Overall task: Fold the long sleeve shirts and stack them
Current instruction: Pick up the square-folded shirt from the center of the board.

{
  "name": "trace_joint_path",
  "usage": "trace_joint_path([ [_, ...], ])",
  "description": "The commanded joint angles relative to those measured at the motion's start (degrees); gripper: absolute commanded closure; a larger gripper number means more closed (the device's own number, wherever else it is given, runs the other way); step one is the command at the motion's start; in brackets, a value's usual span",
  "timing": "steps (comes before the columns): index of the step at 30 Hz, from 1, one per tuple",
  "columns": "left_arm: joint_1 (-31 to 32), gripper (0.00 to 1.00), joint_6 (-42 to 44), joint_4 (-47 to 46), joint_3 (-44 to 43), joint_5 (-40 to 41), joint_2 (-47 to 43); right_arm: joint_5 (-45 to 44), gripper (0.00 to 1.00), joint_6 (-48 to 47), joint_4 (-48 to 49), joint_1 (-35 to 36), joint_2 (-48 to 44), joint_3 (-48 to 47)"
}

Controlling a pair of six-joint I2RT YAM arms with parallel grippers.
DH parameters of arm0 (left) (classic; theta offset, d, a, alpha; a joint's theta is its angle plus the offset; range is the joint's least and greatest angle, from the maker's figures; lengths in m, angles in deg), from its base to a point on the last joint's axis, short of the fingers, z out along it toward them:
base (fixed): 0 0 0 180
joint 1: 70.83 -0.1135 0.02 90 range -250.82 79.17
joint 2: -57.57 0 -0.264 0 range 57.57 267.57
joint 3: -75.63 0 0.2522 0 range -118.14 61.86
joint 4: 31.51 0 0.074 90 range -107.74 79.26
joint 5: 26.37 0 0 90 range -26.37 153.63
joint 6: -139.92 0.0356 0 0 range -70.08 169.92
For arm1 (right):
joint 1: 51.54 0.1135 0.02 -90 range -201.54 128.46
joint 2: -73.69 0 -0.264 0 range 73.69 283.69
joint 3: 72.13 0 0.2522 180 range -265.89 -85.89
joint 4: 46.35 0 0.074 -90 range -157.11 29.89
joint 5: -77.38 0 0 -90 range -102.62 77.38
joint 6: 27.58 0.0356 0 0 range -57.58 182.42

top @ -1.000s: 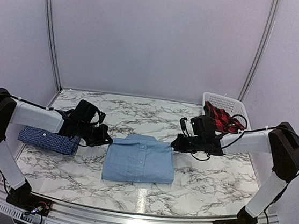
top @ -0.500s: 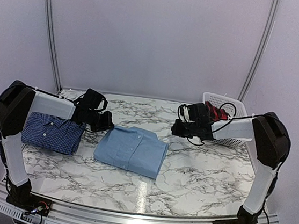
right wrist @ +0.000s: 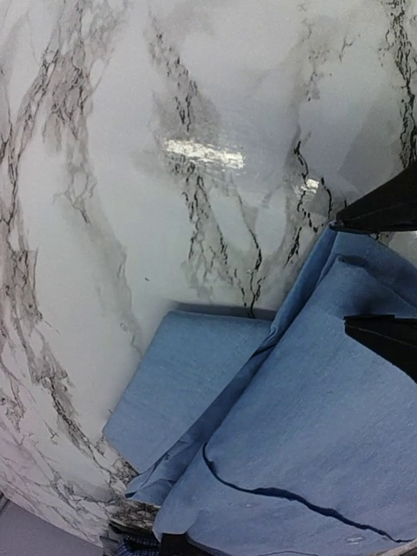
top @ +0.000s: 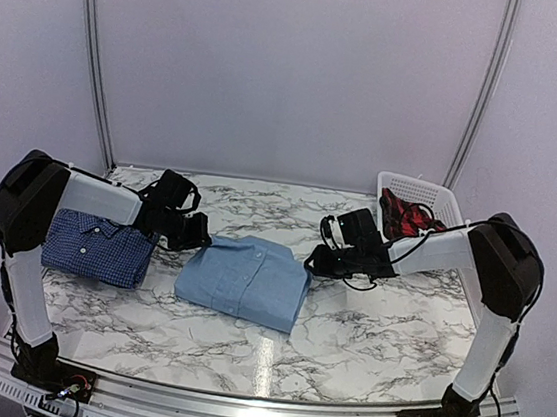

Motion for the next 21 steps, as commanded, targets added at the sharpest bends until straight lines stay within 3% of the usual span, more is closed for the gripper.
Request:
trace_joint_path([
  [1,0.0,1.0,0.6,0.6,0.5,-0.3,-0.9,0.6,0.7,0.8,0.8,0.9,-2.5,0.6],
  [9,0.0,1.0,0.3,0.5,0.1,-0.4,-0.4,1.8,0.7,1.6,2.7,1.3,-0.8,0.5],
  [21,0.0,1.0,0.2,0.2,0.1,-0.7,-0.1,2.5,0.79,1.8,3.3,1.6,0.6,-0.5],
])
